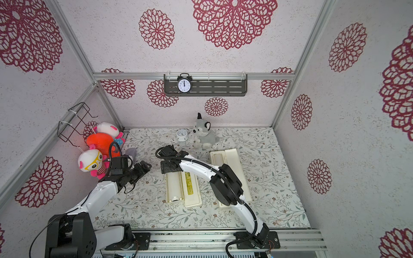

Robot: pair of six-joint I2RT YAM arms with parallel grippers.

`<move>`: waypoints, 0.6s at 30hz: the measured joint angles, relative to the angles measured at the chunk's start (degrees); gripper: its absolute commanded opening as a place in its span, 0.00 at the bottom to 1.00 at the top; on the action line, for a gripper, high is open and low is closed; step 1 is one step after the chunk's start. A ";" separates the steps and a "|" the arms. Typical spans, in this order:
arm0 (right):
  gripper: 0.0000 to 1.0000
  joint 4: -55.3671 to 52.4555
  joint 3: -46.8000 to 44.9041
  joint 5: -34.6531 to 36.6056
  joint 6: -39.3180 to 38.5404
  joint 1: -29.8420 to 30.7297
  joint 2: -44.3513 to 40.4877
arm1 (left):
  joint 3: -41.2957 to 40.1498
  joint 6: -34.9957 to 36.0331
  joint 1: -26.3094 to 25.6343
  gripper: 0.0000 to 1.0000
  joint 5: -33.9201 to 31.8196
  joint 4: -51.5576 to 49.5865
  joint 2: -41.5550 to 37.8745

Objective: Put plastic wrap rolls into dispensers
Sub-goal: Place the plastic wrap into the plastic wrap cutting box.

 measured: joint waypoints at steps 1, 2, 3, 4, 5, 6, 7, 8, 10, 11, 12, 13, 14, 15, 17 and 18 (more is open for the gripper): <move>0.82 0.46 -0.76 0.55 -0.17 0.00 -1.05 | 0.00 -0.04 0.00 0.87 0.04 0.11 0.02; 0.81 0.83 -1.62 0.98 -0.46 0.00 -2.25 | 0.00 -0.20 -0.02 0.87 0.13 0.26 0.11; 0.81 1.29 -2.40 1.53 -0.66 0.00 -3.48 | 0.00 -0.31 -0.04 0.87 0.17 0.44 0.28; 0.81 1.64 -2.95 2.03 -1.03 0.00 -4.55 | 0.00 -0.39 -0.15 0.87 0.17 0.57 0.46; 0.81 2.03 -3.50 2.38 -1.25 -0.04 -5.75 | 0.00 -0.44 -0.28 0.87 0.20 0.74 0.72; 0.81 2.40 -4.11 2.67 -1.51 -0.13 -6.95 | 0.00 -0.48 -0.37 0.87 0.20 0.90 0.92; 0.81 2.62 -4.55 2.86 -1.64 -0.24 -7.85 | 0.00 -0.57 -0.44 0.87 0.20 1.05 1.14; 0.81 3.13 -5.29 3.08 -1.84 -0.44 -9.01 | 0.00 -0.61 -0.61 0.87 0.20 1.14 1.31; 0.81 4.09 -7.89 3.54 -2.49 -1.09 -11.52 | 0.02 -0.70 -1.18 0.87 0.20 1.38 1.84; 0.81 4.35 -9.46 3.80 -2.78 -1.55 -12.74 | 0.02 -0.83 -1.57 0.87 0.20 1.44 2.16; 0.81 4.57 -11.15 4.09 -3.06 -2.10 -13.92 | 0.02 -0.87 -2.10 0.87 0.26 1.66 2.60; 0.81 4.68 -12.63 4.35 -3.34 -2.60 -14.78 | 0.04 -0.94 -2.58 0.86 0.33 1.86 3.04; 0.81 4.68 -14.45 4.76 -3.67 -3.19 -15.67 | 0.09 -1.03 -3.28 0.86 0.39 2.16 3.58; 0.81 4.70 -16.24 5.07 -4.07 -3.85 -16.35 | 0.22 -1.09 -4.07 0.86 0.46 2.51 4.22; 0.81 4.72 -19.34 5.42 -4.68 -4.76 -17.00 | 0.50 -1.29 -5.55 0.86 0.57 2.95 5.27; 0.82 4.72 -20.81 5.46 -5.05 -5.18 -17.05 | 0.63 -1.40 -6.29 0.86 0.61 3.23 5.70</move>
